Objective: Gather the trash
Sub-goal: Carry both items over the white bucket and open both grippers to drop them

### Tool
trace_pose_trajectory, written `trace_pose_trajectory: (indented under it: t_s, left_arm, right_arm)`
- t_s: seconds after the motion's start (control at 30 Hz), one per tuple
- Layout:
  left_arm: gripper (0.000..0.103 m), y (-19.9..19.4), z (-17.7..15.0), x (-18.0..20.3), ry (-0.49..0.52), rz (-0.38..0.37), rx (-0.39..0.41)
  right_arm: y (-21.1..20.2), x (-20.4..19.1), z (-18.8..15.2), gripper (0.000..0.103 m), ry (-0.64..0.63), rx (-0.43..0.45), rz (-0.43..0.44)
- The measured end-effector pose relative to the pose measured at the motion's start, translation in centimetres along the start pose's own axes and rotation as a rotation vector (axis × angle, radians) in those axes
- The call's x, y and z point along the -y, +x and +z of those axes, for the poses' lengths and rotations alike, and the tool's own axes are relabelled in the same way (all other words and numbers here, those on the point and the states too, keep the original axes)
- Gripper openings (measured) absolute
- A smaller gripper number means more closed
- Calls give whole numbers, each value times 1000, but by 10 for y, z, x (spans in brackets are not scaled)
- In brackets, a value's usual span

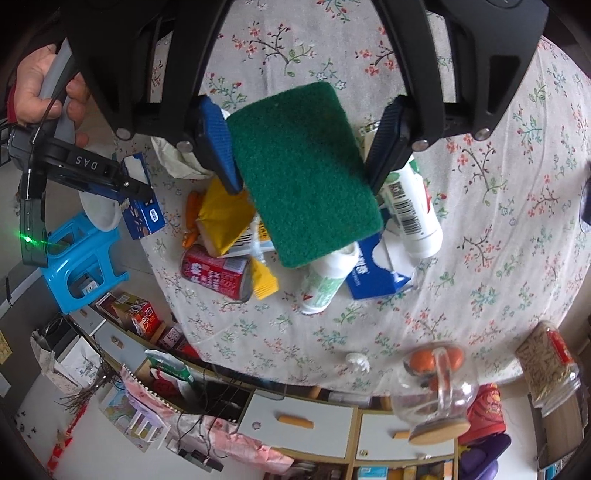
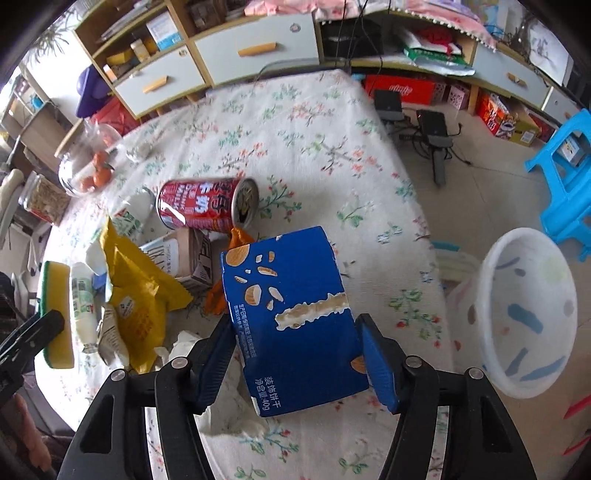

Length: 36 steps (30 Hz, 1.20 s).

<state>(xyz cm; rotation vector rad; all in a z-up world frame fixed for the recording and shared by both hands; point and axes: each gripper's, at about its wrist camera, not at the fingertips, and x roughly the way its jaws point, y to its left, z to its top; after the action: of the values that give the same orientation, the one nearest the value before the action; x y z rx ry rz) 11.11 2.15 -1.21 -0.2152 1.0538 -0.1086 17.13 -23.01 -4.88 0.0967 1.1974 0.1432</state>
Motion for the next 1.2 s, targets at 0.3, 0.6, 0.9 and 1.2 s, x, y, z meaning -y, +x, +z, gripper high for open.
trace_pose_trajectory:
  t_s: [0.3,0.6,0.9,1.2]
  left_arm:
    - [68,13,2,43,83,-36,4]
    - [68,33,1,93,168,-78,-16]
    - [68,54,-1,158,286,-106,-50]
    - [68,80,-6,245,421,-182,-95]
  right_arm:
    - [-30,85,-15,67,142,43,-53]
    - [-42,187,-26,67,350,61,-150]
    - [-36,223,-29,76,423,50,-184]
    - [-71,257,-59,84,469,95,-191]
